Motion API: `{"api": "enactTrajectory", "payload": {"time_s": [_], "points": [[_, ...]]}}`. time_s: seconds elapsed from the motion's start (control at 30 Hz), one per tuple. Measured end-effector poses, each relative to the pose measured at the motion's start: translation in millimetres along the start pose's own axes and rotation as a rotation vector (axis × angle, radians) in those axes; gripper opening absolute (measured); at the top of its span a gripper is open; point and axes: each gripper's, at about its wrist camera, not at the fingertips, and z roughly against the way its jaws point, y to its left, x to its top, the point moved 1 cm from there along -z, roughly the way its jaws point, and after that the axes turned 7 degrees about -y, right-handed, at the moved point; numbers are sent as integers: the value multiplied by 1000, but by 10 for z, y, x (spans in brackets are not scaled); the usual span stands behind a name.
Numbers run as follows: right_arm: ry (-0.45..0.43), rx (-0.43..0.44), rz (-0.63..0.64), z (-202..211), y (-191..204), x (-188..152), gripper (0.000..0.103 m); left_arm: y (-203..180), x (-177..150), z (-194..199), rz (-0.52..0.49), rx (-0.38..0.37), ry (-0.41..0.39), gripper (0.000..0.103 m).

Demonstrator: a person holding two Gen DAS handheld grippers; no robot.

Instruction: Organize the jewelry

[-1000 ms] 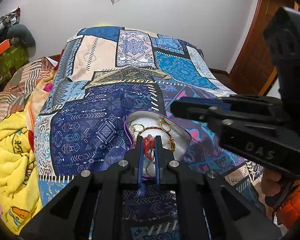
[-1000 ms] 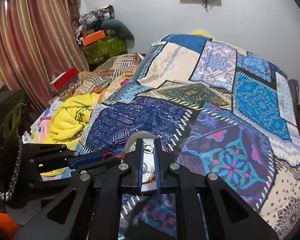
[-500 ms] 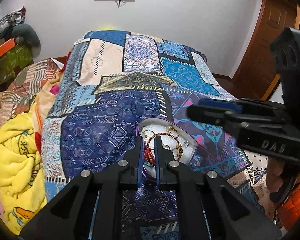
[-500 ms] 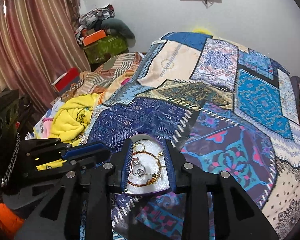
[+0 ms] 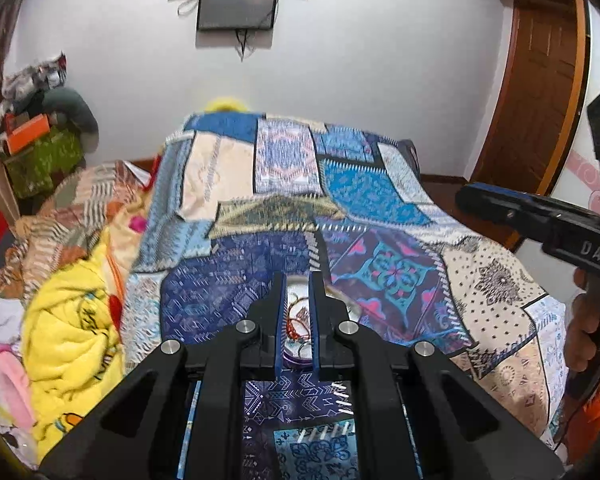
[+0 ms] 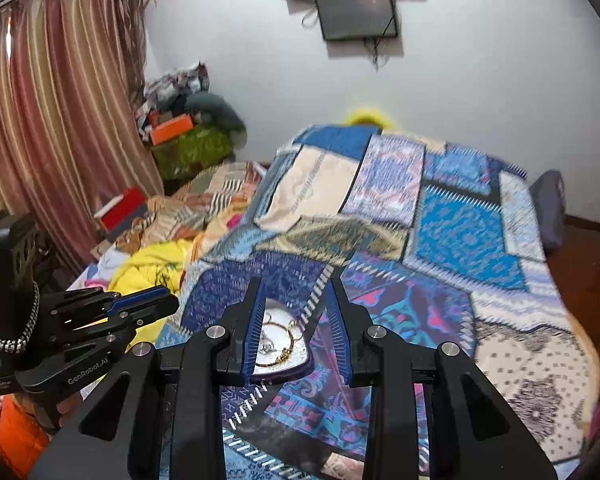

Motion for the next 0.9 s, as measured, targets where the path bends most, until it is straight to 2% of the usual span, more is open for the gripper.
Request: {"api": "enactTrajectory", "payload": {"time_s": [0.23, 0.3, 0.37, 0.43, 0.5, 0.53, 0.6, 0.63, 0.67, 0.7, 0.83, 0.9], "points": [[-177, -47, 23, 702, 208, 179, 28, -196, 234, 687, -2, 23, -151, 18], [-232, -61, 34, 915, 296, 212, 28, -264, 286, 952, -13, 45, -213, 30], [-281, -70, 43, 1105, 388, 223, 28, -316, 318, 1171, -18, 61, -270, 47], [-315, -79, 51, 1236, 456, 220, 29, -377, 339, 1426, -26, 83, -328, 54], [-345, -99, 61, 1340, 527, 205, 42, -421, 344, 1608, -38, 104, -366, 59], [-360, -113, 65, 1387, 560, 194, 47, -442, 342, 1706, -44, 116, -386, 65], [-393, -150, 71, 1468, 626, 164, 64, -481, 323, 1880, -54, 141, -428, 77], [-404, -163, 72, 1484, 640, 158, 69, -497, 313, 1946, -59, 149, -445, 87], [-415, -179, 73, 1515, 663, 142, 78, -507, 302, 2002, -63, 154, -459, 94], [-425, -192, 73, 1537, 681, 131, 84, -528, 285, 2072, -66, 163, -477, 96], [-449, -239, 83, 1599, 718, 97, 91, -562, 242, 2197, -69, 185, -498, 101], [-462, -261, 86, 1629, 729, 83, 99, -576, 221, 2235, -65, 189, -504, 102]]}}
